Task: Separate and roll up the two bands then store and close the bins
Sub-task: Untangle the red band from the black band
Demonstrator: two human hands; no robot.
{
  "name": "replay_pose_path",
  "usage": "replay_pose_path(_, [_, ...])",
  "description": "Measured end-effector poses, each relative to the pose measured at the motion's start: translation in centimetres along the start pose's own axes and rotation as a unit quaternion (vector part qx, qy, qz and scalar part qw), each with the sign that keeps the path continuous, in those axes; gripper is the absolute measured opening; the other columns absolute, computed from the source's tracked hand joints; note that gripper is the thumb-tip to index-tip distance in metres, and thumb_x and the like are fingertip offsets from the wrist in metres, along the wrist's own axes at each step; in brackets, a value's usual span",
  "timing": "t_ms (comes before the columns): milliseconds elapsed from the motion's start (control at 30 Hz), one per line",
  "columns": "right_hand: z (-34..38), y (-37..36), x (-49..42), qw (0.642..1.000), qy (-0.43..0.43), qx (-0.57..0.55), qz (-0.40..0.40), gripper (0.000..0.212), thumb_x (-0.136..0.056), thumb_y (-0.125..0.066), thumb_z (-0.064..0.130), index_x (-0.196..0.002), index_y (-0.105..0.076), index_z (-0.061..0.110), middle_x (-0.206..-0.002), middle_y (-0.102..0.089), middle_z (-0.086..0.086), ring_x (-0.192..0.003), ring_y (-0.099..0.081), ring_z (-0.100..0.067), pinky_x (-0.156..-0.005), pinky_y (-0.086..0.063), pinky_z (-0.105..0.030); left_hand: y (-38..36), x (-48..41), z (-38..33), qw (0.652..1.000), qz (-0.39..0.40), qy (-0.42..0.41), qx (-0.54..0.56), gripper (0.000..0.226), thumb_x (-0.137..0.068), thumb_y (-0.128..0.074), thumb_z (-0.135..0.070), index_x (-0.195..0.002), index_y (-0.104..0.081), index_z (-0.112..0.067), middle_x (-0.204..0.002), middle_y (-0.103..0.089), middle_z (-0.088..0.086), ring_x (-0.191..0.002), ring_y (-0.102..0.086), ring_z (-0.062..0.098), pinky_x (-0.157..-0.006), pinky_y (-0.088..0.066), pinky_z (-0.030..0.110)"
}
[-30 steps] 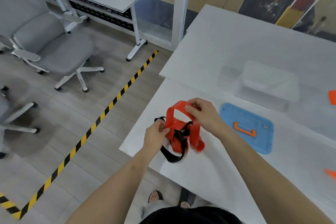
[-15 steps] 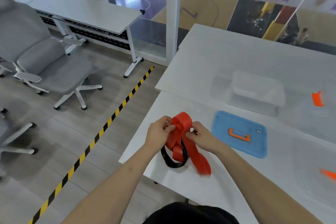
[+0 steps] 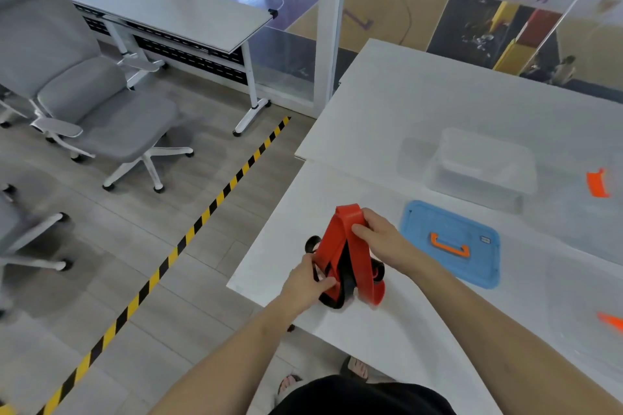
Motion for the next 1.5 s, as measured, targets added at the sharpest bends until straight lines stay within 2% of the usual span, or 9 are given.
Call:
replay_pose_path(200, [1.3, 0.1, 0.7, 0.998, 0.021, -0.060, -0.007, 0.015, -0.108, -0.049, 0.020, -0.110, -0.061, 0.011, -0.099, -0.063, 0.001, -0.091, -0.058, -0.013, -0.083, -0.048, -0.027, -2.8, 0.0, 1.7, 0.994, -0.015, 0.065, 0.090, 0.069, -0.083, -0.080, -0.036, -0.129, -0.033, -0.019, -0.120, -0.062, 0.003, -0.101, -0.063, 0.021, -0.078, -0.052, 0.027])
replay_pose_path(333, [1.8, 0.6, 0.9, 0.994, 0.043, -0.099, -0.011, 0.017, -0.108, -0.051, 0.019, -0.118, -0.065, 0.017, -0.114, -0.070, -0.011, -0.100, -0.062, -0.012, -0.094, -0.049, -0.031, -1.6, -0.2, 1.7, 0.993, -0.093, 0.045, 0.050, 0.063, -0.078, -0.081, -0.035, -0.122, -0.038, -0.023, -0.116, -0.063, -0.002, -0.102, -0.067, 0.024, -0.090, -0.056, 0.045])
replay_pose_path(433, [1.3, 0.9, 0.8, 0.989, 0.040, -0.139, -0.015, 0.022, -0.107, -0.051, 0.015, -0.121, -0.067, 0.021, -0.110, -0.073, 0.001, -0.104, -0.065, -0.011, -0.100, -0.051, -0.032, -0.2, 0.2, 1.5, 0.990, -0.139, 0.026, -0.023, 0.061, -0.082, -0.078, -0.030, -0.128, -0.039, -0.023, -0.113, -0.056, 0.001, -0.095, -0.066, 0.027, -0.083, -0.058, 0.045])
replay_pose_path(567, [-0.3, 1.8, 0.8, 0.996, 0.010, -0.079, -0.029, 0.017, -0.105, -0.050, 0.012, -0.100, -0.064, 0.019, -0.092, -0.063, 0.007, -0.089, -0.058, -0.011, -0.083, -0.047, -0.026, 0.9, 0.4, 2.1, 0.984, -0.131, 0.021, -0.119, 0.034, -0.092, -0.067, -0.032, -0.115, -0.043, -0.026, -0.106, -0.048, -0.001, -0.082, -0.058, 0.024, -0.085, -0.051, 0.044])
replay_pose_path(833, [-4.2, 3.5, 0.1, 0.993, -0.081, 0.049, -0.072, 0.026, -0.106, -0.034, 0.036, -0.121, -0.049, 0.022, -0.108, -0.064, -0.002, -0.106, -0.063, -0.026, -0.089, -0.050, -0.042, 3.7, 0.4, 2.3, 0.976, -0.189, 0.021, -0.108, 0.030, -0.094, -0.062, -0.019, -0.119, -0.047, -0.028, -0.112, -0.059, -0.004, -0.100, -0.059, 0.022, -0.089, -0.045, 0.042])
replay_pose_path(1000, [-5.0, 1.1, 0.2, 0.993, -0.079, 0.085, -0.035, 0.070, -0.095, -0.058, 0.066, -0.144, -0.041, 0.019, -0.127, -0.056, 0.005, -0.113, -0.057, -0.018, -0.092, -0.045, -0.036, 3.0, 0.1, 3.1, 0.980, -0.147, 0.029, -0.134, 0.027, -0.092, -0.056, -0.010, -0.117, -0.048, -0.016, -0.123, -0.046, 0.004, -0.102, -0.056, 0.032, -0.087, -0.053, 0.047])
replay_pose_path(1167, [-3.6, 0.4, 0.0, 0.990, -0.025, 0.098, -0.095, 0.051, -0.101, -0.059, 0.053, -0.136, -0.054, 0.017, -0.124, -0.066, -0.002, -0.107, -0.060, -0.019, -0.088, -0.044, -0.029, 2.2, 0.0, 4.3, 0.972, -0.163, 0.059, -0.158, 0.048, -0.085, -0.074, -0.040, -0.114, -0.044, -0.016, -0.118, -0.036, 0.001, -0.110, -0.042, 0.025, -0.069, -0.046, 0.036])
replay_pose_path(1267, [-1.1, 1.8, 0.1, 0.987, 0.021, 0.078, -0.142, 0.045, -0.100, -0.063, 0.051, -0.132, -0.060, 0.019, -0.119, -0.066, 0.002, -0.108, -0.061, -0.016, -0.090, -0.044, -0.026, 3.0, 0.2, 3.5, 0.951, -0.199, 0.039, -0.232, 0.034, -0.089, -0.070, -0.030, -0.114, -0.051, -0.016, -0.115, -0.042, 0.004, -0.110, -0.045, 0.025, -0.061, -0.049, 0.035])
replay_pose_path(1500, [5.6, 7.4, -0.1, 0.962, 0.102, 0.060, -0.245, 0.039, -0.098, -0.067, 0.046, -0.125, -0.068, 0.018, -0.119, -0.069, 0.002, -0.109, -0.062, -0.016, -0.097, -0.048, -0.029, 5.4, 0.9, 3.8, 0.958, -0.246, -0.021, -0.144, 0.016, -0.102, -0.055, -0.020, -0.117, -0.056, -0.018, -0.104, -0.056, 0.000, -0.091, -0.058, 0.023, -0.069, -0.050, 0.038])
Point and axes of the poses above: each hand's wrist, its own x-axis away from the middle knuckle, its own y-axis out of the back of the hand, z = x × y, the point moved 8 cm from there along -x, towards the middle knuckle
